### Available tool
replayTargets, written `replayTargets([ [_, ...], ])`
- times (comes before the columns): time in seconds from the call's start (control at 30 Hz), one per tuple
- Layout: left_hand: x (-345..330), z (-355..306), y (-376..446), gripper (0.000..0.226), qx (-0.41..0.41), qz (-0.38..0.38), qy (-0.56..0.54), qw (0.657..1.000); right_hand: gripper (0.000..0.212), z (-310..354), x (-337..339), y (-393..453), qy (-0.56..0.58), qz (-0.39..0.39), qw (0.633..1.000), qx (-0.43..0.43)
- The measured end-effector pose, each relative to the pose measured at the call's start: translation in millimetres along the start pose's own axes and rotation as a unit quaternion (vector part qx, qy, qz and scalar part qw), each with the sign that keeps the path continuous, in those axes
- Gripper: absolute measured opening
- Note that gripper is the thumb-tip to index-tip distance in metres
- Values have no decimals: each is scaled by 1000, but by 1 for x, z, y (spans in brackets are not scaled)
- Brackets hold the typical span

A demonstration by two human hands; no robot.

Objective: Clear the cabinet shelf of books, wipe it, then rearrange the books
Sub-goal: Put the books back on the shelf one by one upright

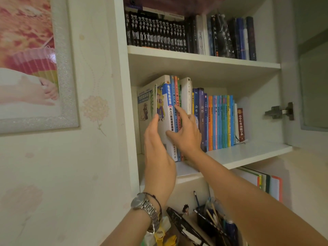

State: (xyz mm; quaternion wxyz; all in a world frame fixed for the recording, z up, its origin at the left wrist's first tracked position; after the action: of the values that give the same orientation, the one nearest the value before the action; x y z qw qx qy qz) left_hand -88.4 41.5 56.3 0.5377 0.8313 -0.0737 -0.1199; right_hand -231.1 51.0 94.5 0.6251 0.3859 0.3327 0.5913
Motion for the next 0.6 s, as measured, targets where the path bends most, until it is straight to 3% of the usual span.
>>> replayTargets([
  [0.3, -8, 21, 5, 98, 31, 97, 45, 994, 85, 5, 5, 6, 13, 47, 999, 9],
  [0.6, -8, 24, 17, 98, 71, 120, 46, 989, 88, 9, 12, 6, 16, 3, 1000, -2],
])
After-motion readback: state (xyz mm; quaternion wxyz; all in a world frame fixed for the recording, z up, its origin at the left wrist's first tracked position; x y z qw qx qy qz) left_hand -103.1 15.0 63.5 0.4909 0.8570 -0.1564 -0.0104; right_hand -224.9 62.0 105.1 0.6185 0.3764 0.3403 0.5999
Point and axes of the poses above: each hand's wrist, its own y-axis towards the middle knuckle, its own x-axis out of the back of the hand, z = x × y, the point moved 5 cm from there along y, towards the middle knuckle, and after that the axes turned 14 degrees about -z, right-handed, at the moved point
